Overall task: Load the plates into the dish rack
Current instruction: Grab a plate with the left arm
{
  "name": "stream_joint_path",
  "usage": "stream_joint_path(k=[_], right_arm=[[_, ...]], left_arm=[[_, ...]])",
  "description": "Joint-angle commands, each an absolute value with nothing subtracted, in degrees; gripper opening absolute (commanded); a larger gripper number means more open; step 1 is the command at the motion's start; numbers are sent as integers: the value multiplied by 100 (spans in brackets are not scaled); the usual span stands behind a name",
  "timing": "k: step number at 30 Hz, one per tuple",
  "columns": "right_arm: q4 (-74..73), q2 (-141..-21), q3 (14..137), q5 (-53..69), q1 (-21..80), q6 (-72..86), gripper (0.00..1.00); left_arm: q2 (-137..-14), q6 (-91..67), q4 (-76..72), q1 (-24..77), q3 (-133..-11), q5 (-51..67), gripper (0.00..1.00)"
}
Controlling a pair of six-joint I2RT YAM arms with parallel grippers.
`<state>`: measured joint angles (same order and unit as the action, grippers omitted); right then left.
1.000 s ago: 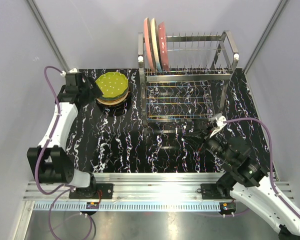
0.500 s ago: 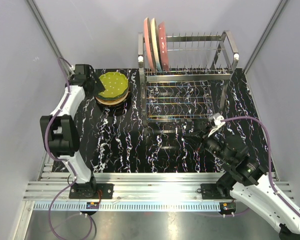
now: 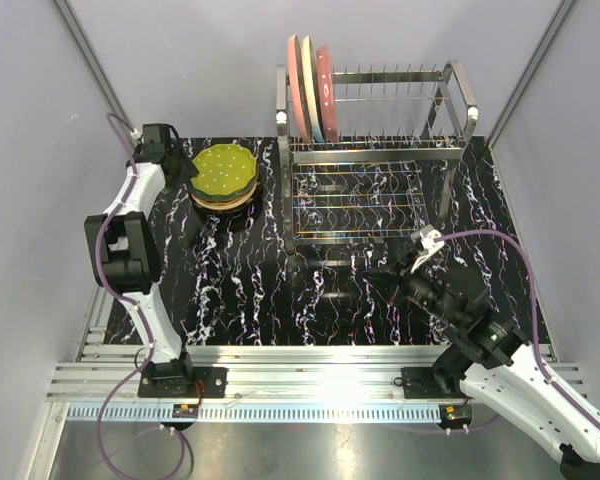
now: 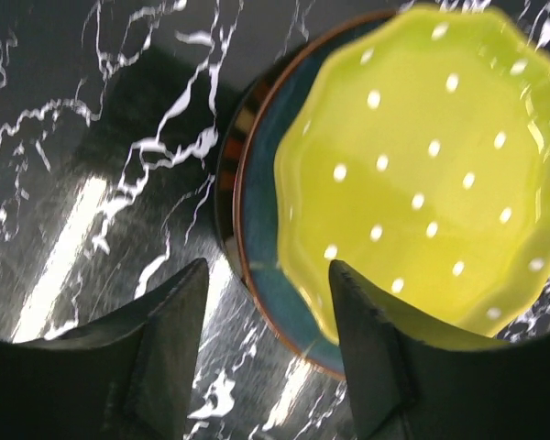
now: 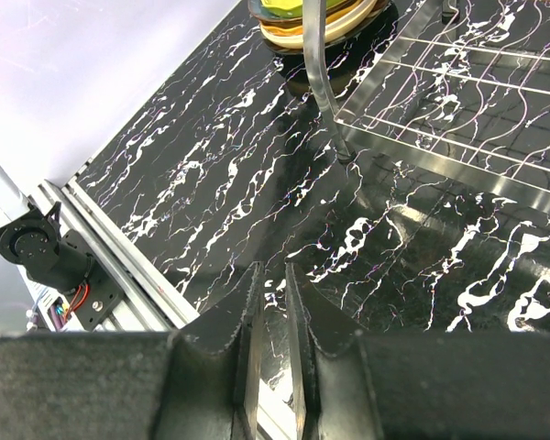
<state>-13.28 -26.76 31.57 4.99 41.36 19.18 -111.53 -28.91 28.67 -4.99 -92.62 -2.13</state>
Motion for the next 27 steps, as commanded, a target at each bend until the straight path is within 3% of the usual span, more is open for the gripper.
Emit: stream_joint_path(k=[1,12,27], right_arm=[[-1239,-2716,3199,378,4219,1925,21],[-1266,-2786,3217,299,4236,1898,20],[-1301,-2856,3234,246,4245,1890,19]], left_arm=[[-11338,-2988,2575,-501,-9659,-26,55],[-11795,-2936,2487,-501,-9984,211,53],[-11944,-3041,2294,-501,-9712,220,40]])
